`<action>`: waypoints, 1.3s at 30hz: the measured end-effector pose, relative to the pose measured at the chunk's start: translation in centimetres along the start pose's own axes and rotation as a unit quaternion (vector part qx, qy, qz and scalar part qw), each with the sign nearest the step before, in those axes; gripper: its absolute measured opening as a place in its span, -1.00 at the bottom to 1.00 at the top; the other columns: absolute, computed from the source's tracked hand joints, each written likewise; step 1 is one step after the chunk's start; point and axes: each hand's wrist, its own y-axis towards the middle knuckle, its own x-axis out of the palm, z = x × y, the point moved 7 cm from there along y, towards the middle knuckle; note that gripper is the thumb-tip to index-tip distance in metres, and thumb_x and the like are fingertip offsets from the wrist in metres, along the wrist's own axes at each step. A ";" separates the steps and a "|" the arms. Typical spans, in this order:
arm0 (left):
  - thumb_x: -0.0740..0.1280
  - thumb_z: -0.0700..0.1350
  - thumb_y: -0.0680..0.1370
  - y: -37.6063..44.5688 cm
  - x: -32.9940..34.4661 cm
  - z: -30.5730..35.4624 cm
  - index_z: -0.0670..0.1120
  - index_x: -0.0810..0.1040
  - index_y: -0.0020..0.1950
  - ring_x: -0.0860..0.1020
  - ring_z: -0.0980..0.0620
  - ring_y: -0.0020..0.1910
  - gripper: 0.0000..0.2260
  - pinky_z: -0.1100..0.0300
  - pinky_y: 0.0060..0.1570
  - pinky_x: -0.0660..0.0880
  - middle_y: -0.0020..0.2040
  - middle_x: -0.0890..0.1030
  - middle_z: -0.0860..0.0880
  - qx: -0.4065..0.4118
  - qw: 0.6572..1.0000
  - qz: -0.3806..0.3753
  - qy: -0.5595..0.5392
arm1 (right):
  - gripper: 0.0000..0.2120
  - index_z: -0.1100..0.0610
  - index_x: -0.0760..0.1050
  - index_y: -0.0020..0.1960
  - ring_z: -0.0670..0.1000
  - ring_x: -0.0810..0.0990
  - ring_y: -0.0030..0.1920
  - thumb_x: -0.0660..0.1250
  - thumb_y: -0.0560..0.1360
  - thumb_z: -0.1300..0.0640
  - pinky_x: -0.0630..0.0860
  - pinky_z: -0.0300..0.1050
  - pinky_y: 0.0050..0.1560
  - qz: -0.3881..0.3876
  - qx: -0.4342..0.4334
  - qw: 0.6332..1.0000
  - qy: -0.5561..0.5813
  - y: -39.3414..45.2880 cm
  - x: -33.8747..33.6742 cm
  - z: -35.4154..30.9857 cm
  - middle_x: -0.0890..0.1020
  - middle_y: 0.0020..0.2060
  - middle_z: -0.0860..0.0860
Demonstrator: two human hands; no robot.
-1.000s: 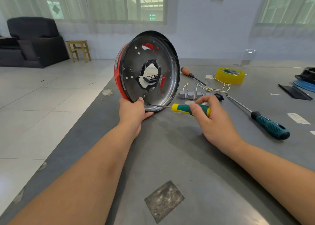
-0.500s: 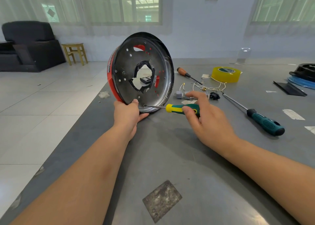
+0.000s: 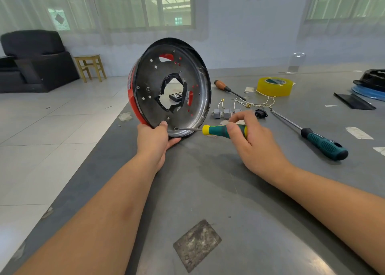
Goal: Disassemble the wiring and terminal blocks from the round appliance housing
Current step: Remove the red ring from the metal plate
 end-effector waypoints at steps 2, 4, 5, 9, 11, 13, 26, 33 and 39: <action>0.30 -0.24 0.69 0.0 0.0 0.0 0.06 0.37 0.03 0.62 -0.09 0.10 -0.79 -0.03 -0.17 0.72 0.31 0.50 -0.07 -0.002 1.000 0.003 0.001 | -0.79 -0.20 0.25 0.12 -0.20 0.51 -0.20 0.23 0.55 -0.09 0.34 -0.28 -0.34 0.003 -0.033 0.999 -0.019 -0.2 0.0 -0.7 0.51 -0.20 -0.19; 0.30 -0.24 0.69 0.0 -0.1 0.0 0.07 0.36 0.01 0.61 -0.11 0.12 -0.77 -0.03 -0.17 0.72 0.30 0.50 -0.06 -0.004 1.000 0.003 -0.002 | -0.67 -0.19 0.21 0.18 -0.29 0.48 -0.10 0.25 0.48 -0.07 0.31 -0.40 -0.26 0.006 -0.067 0.997 -0.040 -0.3 -0.3 -1.4 0.44 -0.08 -0.26; 0.30 -0.24 0.69 0.0 -0.1 0.0 0.07 0.36 0.00 0.61 -0.10 0.11 -0.77 -0.03 -0.17 0.72 0.28 0.49 -0.05 -0.003 1.000 0.002 -0.002 | -0.65 -0.17 0.21 0.23 -0.27 0.49 -0.11 0.23 0.49 -0.11 0.31 -0.37 -0.25 0.009 -0.077 0.996 -0.052 -0.4 -0.4 -1.7 0.43 -0.09 -0.24; 0.30 -0.24 0.69 0.0 -0.1 0.0 0.04 0.36 0.01 0.60 -0.03 0.05 -0.79 -0.01 -0.18 0.72 0.19 0.50 -0.01 0.003 1.000 -0.002 0.002 | -0.61 -0.15 0.23 0.29 -0.06 0.49 -0.36 -0.02 0.61 -0.34 0.33 -0.08 -0.39 0.024 -0.056 0.990 -0.128 -0.2 -0.6 -1.3 0.47 -0.39 -0.13; 0.30 -0.24 0.69 0.0 -0.1 0.0 0.04 0.36 0.01 0.60 -0.03 0.04 -0.79 0.00 -0.20 0.72 0.16 0.49 0.01 0.002 1.000 -0.001 0.001 | -0.70 -0.15 0.23 0.29 -0.12 0.48 -0.36 0.10 0.63 -0.23 0.36 -0.08 -0.38 0.012 -0.064 0.994 -0.093 -0.3 -0.2 -1.4 0.47 -0.36 -0.14; 0.30 -0.24 0.69 0.0 -0.2 0.0 0.04 0.36 0.01 0.60 -0.04 0.05 -0.79 0.01 -0.21 0.72 0.18 0.49 -0.01 0.000 1.000 0.001 -0.001 | -0.65 -0.13 0.22 0.28 -0.27 0.46 -0.22 0.28 0.56 -0.05 0.35 -0.32 -0.25 0.011 -0.087 0.995 -0.056 -0.4 -0.2 -1.9 0.43 -0.17 -0.19; 0.30 -0.24 0.69 0.0 -0.3 -0.1 -0.06 0.37 0.23 0.63 -0.12 0.11 -0.82 -0.04 -0.17 0.72 0.32 0.50 -0.09 -0.012 1.000 0.002 -0.003 | -0.62 -0.13 0.21 0.31 -0.20 0.49 -0.11 0.30 0.58 -0.03 0.36 -0.38 -0.18 -0.012 -0.099 0.994 -0.045 -0.7 0.2 -2.2 0.41 -0.12 -0.27; 0.31 -0.24 0.69 -0.1 -0.1 0.0 -0.05 0.36 0.18 0.62 -0.13 0.14 -0.83 -0.06 -0.13 0.72 0.33 0.49 -0.10 -0.010 1.000 0.002 0.006 | -0.62 -0.11 0.17 0.35 -0.13 0.41 -0.42 -0.01 0.58 -0.18 0.22 -0.16 -0.42 0.028 -0.089 0.985 -0.144 -0.5 -0.9 -2.3 0.43 -0.36 -0.15; 0.30 -0.25 0.69 -0.1 -0.1 -0.1 -0.02 0.40 0.13 0.65 -0.12 0.10 -0.85 -0.05 -0.16 0.72 0.32 0.52 -0.10 -0.010 1.000 -0.005 -0.013 | -0.67 -0.05 0.22 0.33 -0.24 0.45 -0.30 0.18 0.64 -0.13 0.31 -0.34 -0.31 0.016 -0.105 0.988 -0.109 -1.2 -0.2 -3.4 0.41 -0.25 -0.21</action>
